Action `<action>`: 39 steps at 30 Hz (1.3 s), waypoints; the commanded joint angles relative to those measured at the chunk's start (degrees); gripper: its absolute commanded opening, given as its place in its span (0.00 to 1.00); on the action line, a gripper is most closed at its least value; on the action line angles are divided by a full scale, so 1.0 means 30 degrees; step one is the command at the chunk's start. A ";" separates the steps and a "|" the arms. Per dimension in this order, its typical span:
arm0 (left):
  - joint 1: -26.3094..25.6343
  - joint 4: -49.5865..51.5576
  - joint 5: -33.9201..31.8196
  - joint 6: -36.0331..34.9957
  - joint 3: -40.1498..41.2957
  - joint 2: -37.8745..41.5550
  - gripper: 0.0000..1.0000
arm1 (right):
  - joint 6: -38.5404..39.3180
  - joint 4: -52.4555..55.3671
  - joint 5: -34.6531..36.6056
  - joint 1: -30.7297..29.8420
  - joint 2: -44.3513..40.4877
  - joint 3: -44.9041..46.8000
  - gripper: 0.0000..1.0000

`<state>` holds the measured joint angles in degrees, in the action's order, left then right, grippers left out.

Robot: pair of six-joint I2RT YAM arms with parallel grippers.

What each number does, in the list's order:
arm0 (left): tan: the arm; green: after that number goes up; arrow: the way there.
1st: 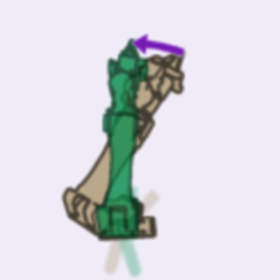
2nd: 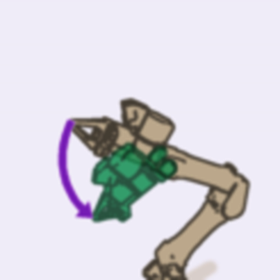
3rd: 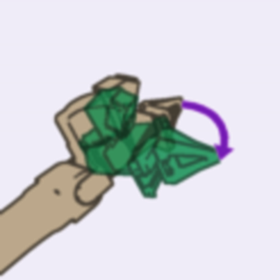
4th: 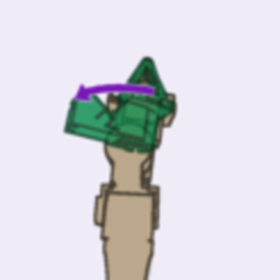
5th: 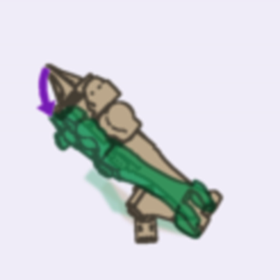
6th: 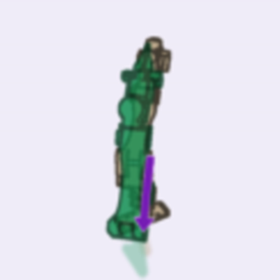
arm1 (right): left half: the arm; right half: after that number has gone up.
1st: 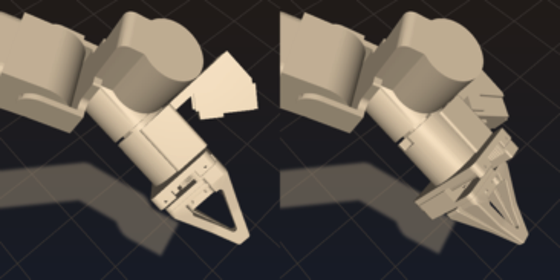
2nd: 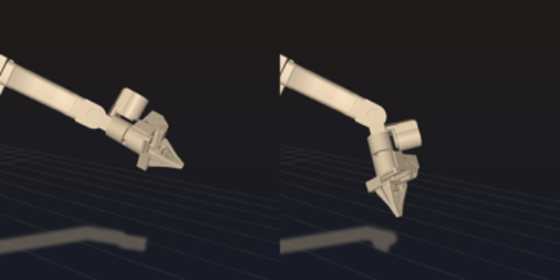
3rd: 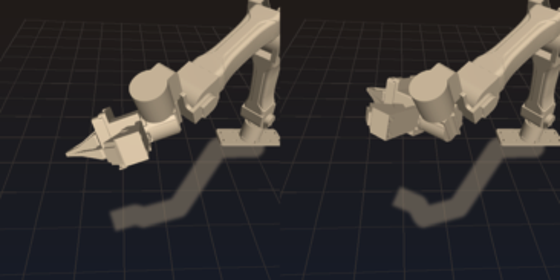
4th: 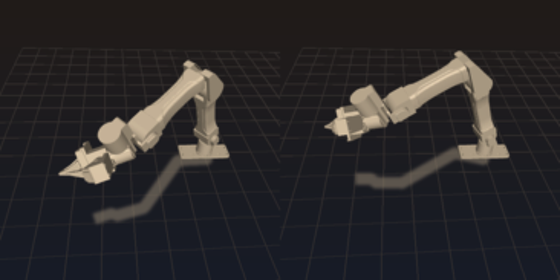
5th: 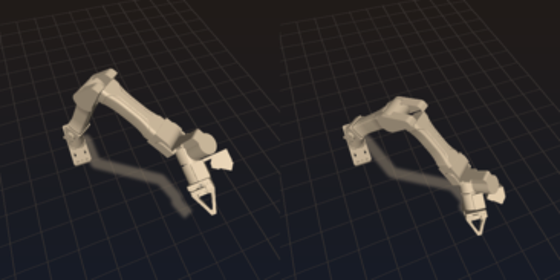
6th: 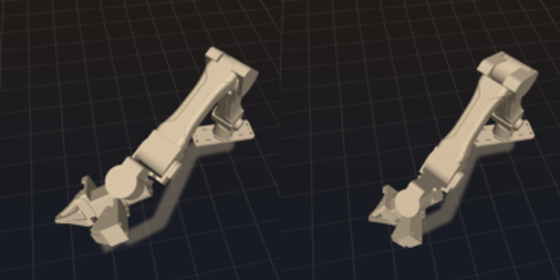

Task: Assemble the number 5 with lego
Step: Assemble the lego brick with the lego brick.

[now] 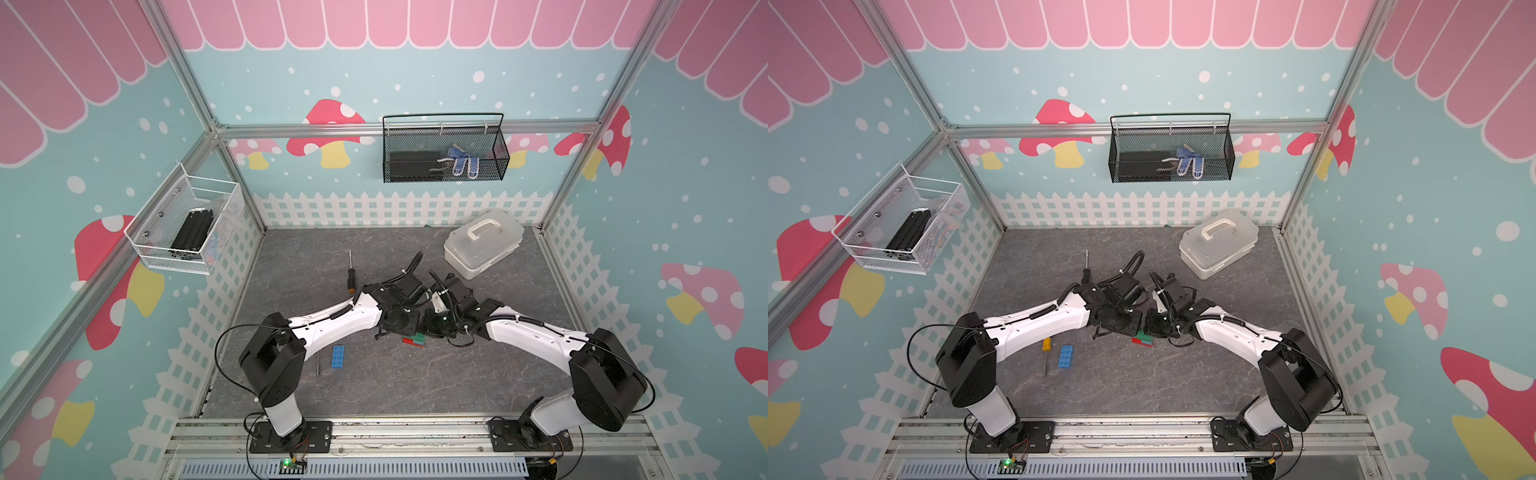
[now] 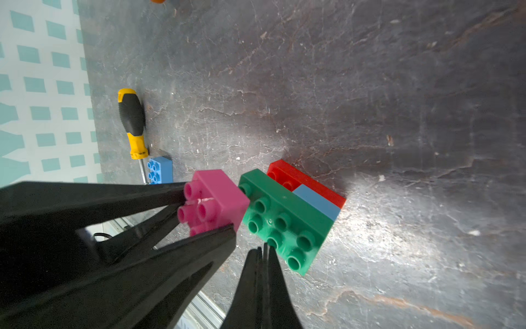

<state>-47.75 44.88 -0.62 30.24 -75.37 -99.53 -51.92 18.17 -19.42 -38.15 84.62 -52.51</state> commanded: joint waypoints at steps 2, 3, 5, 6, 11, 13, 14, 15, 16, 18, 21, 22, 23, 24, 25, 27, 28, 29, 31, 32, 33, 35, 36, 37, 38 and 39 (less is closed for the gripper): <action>-0.0172 -0.0133 -0.0175 0.0306 -0.0452 0.0363 0.27 | -0.0330 0.0178 -0.0030 0.0263 -0.0529 0.0513 0.00; -0.0183 -0.0124 -0.0202 0.0306 -0.0466 0.0327 0.27 | -0.0300 0.0128 -0.0031 0.0321 -0.0526 0.0623 0.00; -0.0168 -0.0118 -0.0173 0.0305 -0.0466 0.0326 0.27 | -0.0245 0.0065 -0.0022 0.0440 -0.0405 0.0835 0.00; -0.0183 -0.0114 -0.0185 0.0321 -0.0466 0.0318 0.27 | -0.0206 -0.0020 -0.0056 0.0482 -0.0313 0.0984 0.00; -0.0190 -0.0126 -0.0115 0.0347 -0.0525 0.0280 0.29 | -0.0271 -0.0659 -0.0198 0.0658 -0.0086 0.1580 0.00; -0.0197 -0.0127 -0.0138 0.0364 -0.0514 0.0312 0.29 | -0.0271 -0.0720 -0.0261 0.0692 0.0061 0.1717 0.00; -0.0198 -0.0115 -0.0166 0.0379 -0.0510 0.0331 0.29 | -0.0215 -0.0751 -0.0237 0.0676 0.0082 0.1781 0.00; -0.0198 -0.0136 -0.0146 0.0350 -0.0510 0.0302 0.29 | -0.0213 -0.0725 -0.0236 0.0720 0.0109 0.1808 0.00; -0.0198 -0.0132 -0.0148 0.0350 -0.0483 0.0307 0.29 | -0.0211 -0.0719 -0.0236 0.0738 0.0141 0.1838 0.00; -0.0198 -0.0157 -0.0171 0.0379 -0.0510 0.0287 0.29 | -0.0154 -0.0736 -0.0318 0.0745 0.0142 0.1830 0.00; -0.0183 -0.0131 -0.0088 0.0379 -0.0567 0.0216 0.29 | -0.0153 -0.0732 -0.0455 0.0758 -0.0075 0.1720 0.00; -0.0198 -0.0129 -0.0083 0.0390 -0.0575 0.0228 0.29 | -0.0154 -0.0779 -0.0513 0.0763 -0.0221 0.1645 0.00; -0.0198 -0.0137 -0.0109 0.0379 -0.0569 0.0245 0.29 | -0.0183 -0.0784 -0.0510 0.0764 -0.0404 0.1638 0.00; -0.0198 -0.0135 -0.0089 0.0379 -0.0543 0.0235 0.29 | -0.0169 -0.0740 -0.0471 0.0751 -0.0593 0.1585 0.00; -0.0198 -0.0124 -0.0127 0.0357 -0.0540 0.0231 0.29 | -0.0205 -0.0772 -0.0498 0.0742 -0.0713 0.1537 0.00; -0.0198 -0.0131 -0.0118 0.0350 -0.0540 0.0246 0.29 | -0.0212 -0.0816 -0.0640 0.0749 -0.0748 0.1438 0.00; -0.0206 -0.0120 -0.0127 0.0350 -0.0547 0.0246 0.29 | -0.0205 -0.0871 -0.0746 0.0740 -0.0661 0.1407 0.00; -0.0198 -0.0108 -0.0119 0.0350 -0.0569 0.0246 0.29 | -0.0256 -0.1074 -0.0868 0.0767 -0.0596 0.1411 0.00; -0.0198 -0.0115 -0.0127 0.0350 -0.0540 0.0246 0.29 | -0.0384 -0.1483 -0.1084 0.0762 -0.0526 0.1507 0.00; -0.0198 -0.0129 -0.0135 0.0350 -0.0525 0.0246 0.30 | -0.0388 -0.1579 -0.1136 0.0750 -0.0559 0.1491 0.00; -0.0198 -0.0121 -0.0151 0.0350 -0.0510 0.0231 0.29 | -0.0388 -0.1728 -0.1195 0.0756 -0.0560 0.1502 0.00; -0.0198 -0.0116 -0.0191 0.0350 -0.0510 0.0198 0.30 | -0.0388 -0.1801 -0.1243 0.0753 -0.0487 0.1478 0.00; -0.0198 -0.0118 -0.0153 0.0350 -0.0539 0.0171 0.29 | -0.0388 -0.1973 -0.1336 0.0765 -0.0414 0.1506 0.00; -0.0199 -0.0121 -0.0133 0.0350 -0.0540 0.0165 0.30 | -0.0387 -0.2054 -0.1428 0.0766 -0.0381 0.1529 0.00; -0.0198 -0.0128 -0.0122 0.0350 -0.0540 0.0158 0.29 | -0.0442 -0.2246 -0.1505 0.0756 -0.0333 0.1611 0.00; -0.0198 -0.0126 -0.0142 0.0350 -0.0525 0.0172 0.30 | -0.0550 -0.2566 -0.1610 0.0790 -0.0267 0.1744 0.00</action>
<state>-47.77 44.88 -0.60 30.26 -75.42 -99.53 -52.40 13.04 -23.16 -36.03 83.79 -47.59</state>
